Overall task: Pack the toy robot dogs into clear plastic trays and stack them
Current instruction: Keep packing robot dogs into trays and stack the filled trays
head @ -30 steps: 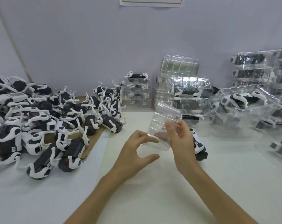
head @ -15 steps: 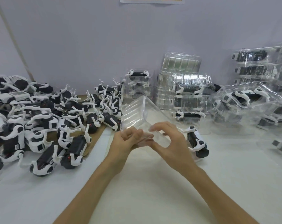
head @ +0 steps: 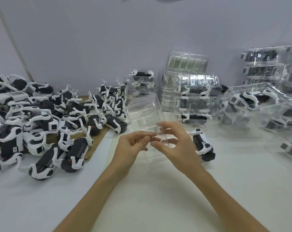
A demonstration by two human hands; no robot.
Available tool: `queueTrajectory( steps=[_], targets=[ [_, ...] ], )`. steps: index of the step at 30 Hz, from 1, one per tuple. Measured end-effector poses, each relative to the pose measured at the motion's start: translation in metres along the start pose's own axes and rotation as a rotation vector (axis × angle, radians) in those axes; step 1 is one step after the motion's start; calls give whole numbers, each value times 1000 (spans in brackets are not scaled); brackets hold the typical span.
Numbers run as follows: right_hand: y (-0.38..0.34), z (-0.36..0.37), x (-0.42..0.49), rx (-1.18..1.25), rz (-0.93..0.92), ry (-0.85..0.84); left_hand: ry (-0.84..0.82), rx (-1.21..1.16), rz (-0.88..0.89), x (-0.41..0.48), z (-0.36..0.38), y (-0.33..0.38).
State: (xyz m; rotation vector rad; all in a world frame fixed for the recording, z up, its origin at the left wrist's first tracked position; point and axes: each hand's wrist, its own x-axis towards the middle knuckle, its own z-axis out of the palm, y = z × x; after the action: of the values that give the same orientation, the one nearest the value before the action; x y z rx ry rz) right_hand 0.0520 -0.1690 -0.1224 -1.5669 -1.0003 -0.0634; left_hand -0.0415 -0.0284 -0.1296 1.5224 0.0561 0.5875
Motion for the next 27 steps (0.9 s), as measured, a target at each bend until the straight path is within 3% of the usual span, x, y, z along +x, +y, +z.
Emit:
queueTrajectory(
  steps=[4,11,27],
  targets=[
    [2,1,0,4,162,39,72,-19,21,2,-1,-3],
    [1,7,-2,36,130,-11,174,-53,23,4,-1,-4],
    [1,7,-1,75,112,47,255,47,21,9,-1,-3]
  ],
)
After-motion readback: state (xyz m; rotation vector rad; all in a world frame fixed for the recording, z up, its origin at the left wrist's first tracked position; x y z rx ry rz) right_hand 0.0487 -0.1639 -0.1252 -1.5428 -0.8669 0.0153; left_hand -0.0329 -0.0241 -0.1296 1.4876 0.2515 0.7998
